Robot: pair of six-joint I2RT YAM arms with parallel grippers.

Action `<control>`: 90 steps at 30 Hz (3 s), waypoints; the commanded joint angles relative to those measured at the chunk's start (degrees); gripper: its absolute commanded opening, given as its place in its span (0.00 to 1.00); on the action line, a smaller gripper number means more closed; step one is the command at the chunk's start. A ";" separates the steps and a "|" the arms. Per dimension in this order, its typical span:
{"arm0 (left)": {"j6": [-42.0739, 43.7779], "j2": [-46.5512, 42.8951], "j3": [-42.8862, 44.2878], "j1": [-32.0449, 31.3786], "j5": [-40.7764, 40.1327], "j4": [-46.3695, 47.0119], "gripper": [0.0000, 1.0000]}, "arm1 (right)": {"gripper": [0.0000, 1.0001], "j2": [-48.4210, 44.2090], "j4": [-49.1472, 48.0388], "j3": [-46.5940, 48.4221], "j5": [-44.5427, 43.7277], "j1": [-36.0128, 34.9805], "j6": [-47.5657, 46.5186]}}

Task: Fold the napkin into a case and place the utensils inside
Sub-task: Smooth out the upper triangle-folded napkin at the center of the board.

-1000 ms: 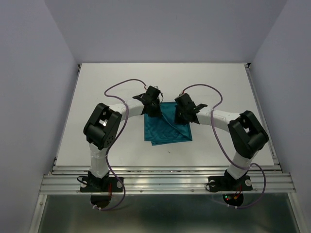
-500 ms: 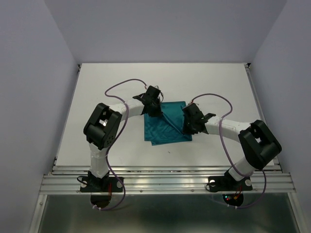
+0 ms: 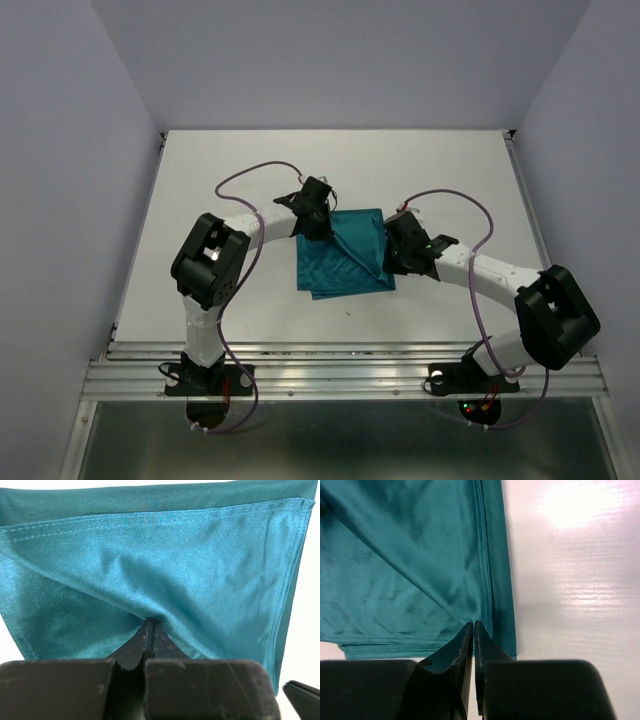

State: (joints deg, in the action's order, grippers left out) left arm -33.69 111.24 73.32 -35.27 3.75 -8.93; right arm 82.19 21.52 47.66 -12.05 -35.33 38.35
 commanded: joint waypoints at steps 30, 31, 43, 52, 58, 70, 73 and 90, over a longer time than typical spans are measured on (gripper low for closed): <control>3.37 5.39 9.21 -2.97 -3.13 -5.13 0.00 | 0.10 -0.10 -1.66 -4.59 -0.16 -0.35 1.20; 3.46 5.48 9.12 -3.05 -3.39 -4.96 0.00 | 0.10 -0.19 -1.57 -4.51 -0.25 -0.35 1.20; 6.27 1.97 12.46 -2.36 -6.47 -7.77 0.00 | 0.11 -3.10 -1.56 2.59 1.15 -0.35 -0.55; 6.09 -2.08 9.04 0.02 -7.09 -7.24 0.00 | 0.11 6.92 -4.64 12.98 7.57 -0.88 -3.28; 6.09 0.99 7.01 1.95 -6.91 -5.40 0.00 | 0.11 13.16 -8.06 14.57 10.12 -0.88 -3.54; 6.62 3.55 7.01 2.40 -7.17 -6.01 0.00 | 0.11 19.50 -7.37 12.72 9.68 -0.88 -6.18; 7.06 1.45 8.15 2.40 -8.31 -7.94 0.00 | 0.11 18.19 -6.75 12.98 8.81 -0.88 -6.18; -1.02 -25.71 -12.83 2.13 -4.98 -8.30 0.00 | 0.24 3.50 -0.95 7.98 -4.64 1.22 -4.33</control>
State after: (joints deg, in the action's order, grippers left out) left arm -30.79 88.97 68.38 -32.80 -3.22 -16.99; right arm 87.92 17.45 57.74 -10.72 -35.59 34.06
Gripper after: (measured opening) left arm 0.025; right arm 0.219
